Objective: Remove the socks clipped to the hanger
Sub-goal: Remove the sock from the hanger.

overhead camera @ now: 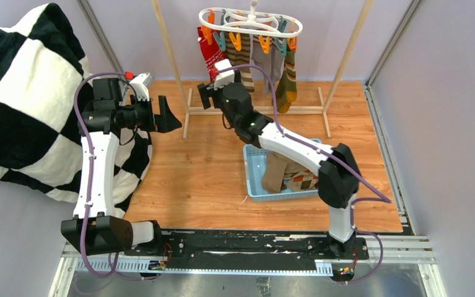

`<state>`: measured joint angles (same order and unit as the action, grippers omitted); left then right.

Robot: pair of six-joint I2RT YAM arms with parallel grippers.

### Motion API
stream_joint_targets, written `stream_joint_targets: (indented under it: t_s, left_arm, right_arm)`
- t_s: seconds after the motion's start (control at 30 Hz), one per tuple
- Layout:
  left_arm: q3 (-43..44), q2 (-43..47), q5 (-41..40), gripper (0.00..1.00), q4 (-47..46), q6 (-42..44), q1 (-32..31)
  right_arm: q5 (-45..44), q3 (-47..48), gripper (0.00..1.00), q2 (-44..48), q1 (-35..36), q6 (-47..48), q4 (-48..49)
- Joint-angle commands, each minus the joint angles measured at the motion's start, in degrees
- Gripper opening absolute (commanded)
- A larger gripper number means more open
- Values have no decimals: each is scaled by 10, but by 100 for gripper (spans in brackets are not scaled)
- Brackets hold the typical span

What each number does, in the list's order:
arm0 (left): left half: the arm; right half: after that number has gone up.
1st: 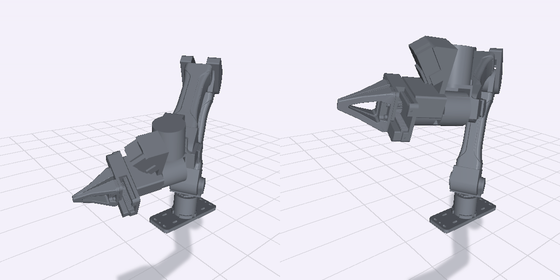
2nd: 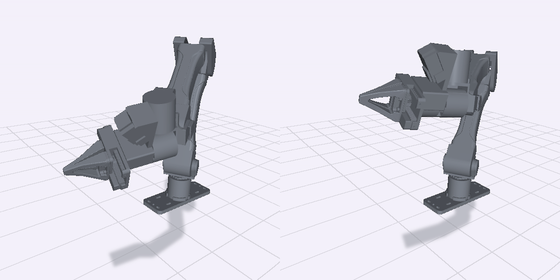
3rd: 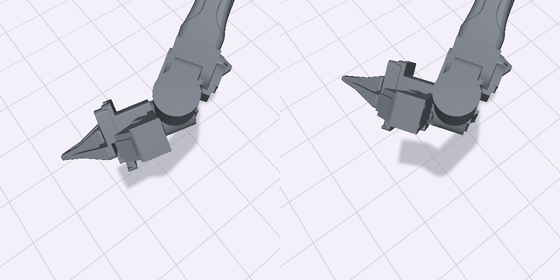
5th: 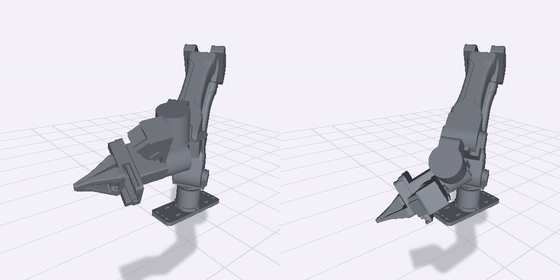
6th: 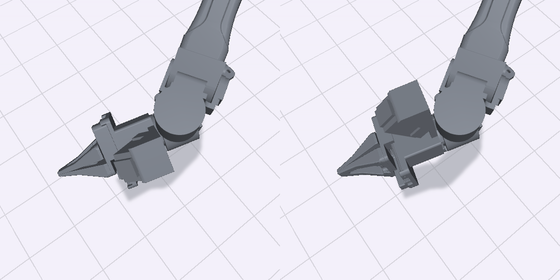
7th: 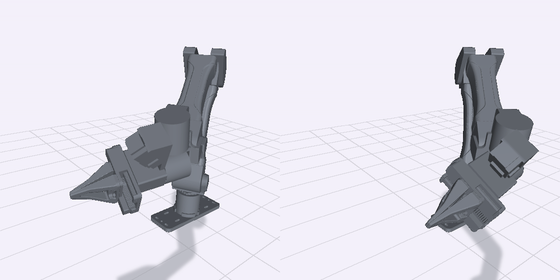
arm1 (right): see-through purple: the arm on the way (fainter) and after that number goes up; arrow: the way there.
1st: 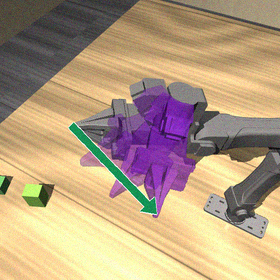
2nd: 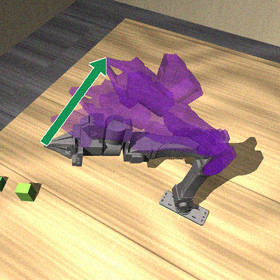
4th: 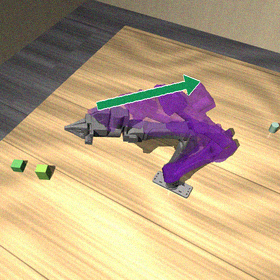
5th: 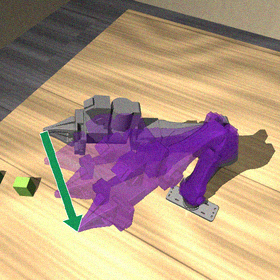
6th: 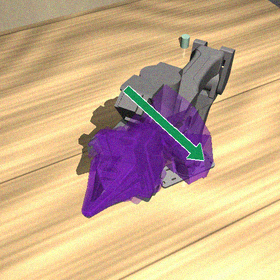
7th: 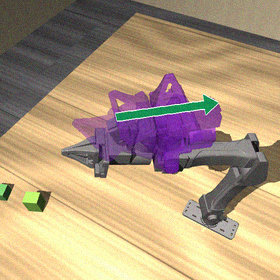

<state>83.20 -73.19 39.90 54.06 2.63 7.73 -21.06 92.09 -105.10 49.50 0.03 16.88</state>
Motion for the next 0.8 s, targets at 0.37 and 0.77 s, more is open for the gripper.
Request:
stream_joint_targets:
  t_s: [0.37, 0.77]
  left_arm:
    - [-44, 80, -6, 100, 8, 33, 6]
    - [-45, 74, 44, 99, 11, 39, 6]
  right_arm:
    - [-135, 379, 71, -294, 4, 239, 173]
    - [37, 132, 0, -99, 7, 100, 178]
